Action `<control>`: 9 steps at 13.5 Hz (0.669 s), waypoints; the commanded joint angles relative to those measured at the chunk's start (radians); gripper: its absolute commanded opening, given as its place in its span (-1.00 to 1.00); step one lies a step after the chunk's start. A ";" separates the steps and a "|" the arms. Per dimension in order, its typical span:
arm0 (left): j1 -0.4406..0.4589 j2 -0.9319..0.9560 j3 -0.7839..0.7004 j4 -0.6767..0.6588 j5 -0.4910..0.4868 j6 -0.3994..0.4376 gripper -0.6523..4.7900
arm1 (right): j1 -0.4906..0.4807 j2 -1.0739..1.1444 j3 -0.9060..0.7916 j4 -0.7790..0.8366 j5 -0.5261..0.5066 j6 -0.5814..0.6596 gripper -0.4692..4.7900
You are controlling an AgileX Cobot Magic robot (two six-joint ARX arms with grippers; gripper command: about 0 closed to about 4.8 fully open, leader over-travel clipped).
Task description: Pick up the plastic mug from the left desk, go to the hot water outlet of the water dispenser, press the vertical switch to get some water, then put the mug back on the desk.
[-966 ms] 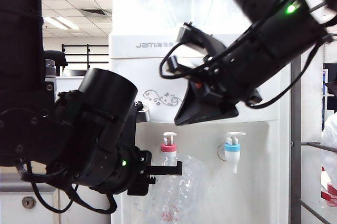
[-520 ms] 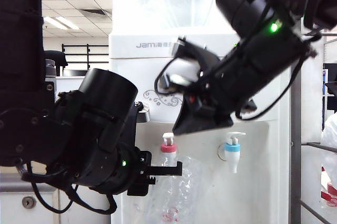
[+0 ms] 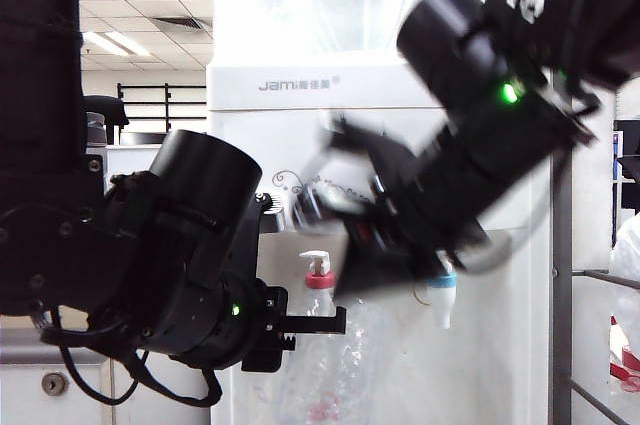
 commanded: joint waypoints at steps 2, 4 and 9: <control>0.034 0.004 0.009 -0.056 -0.103 -0.001 -0.78 | 0.012 -0.037 0.003 0.012 -0.029 -0.001 -0.84; 0.034 0.004 0.009 -0.057 -0.103 0.000 -0.78 | 0.059 -0.101 0.009 0.010 0.053 -0.005 -0.84; 0.034 0.004 0.009 -0.057 -0.100 0.000 -0.78 | 0.070 -0.088 0.053 0.016 0.103 -0.005 -0.84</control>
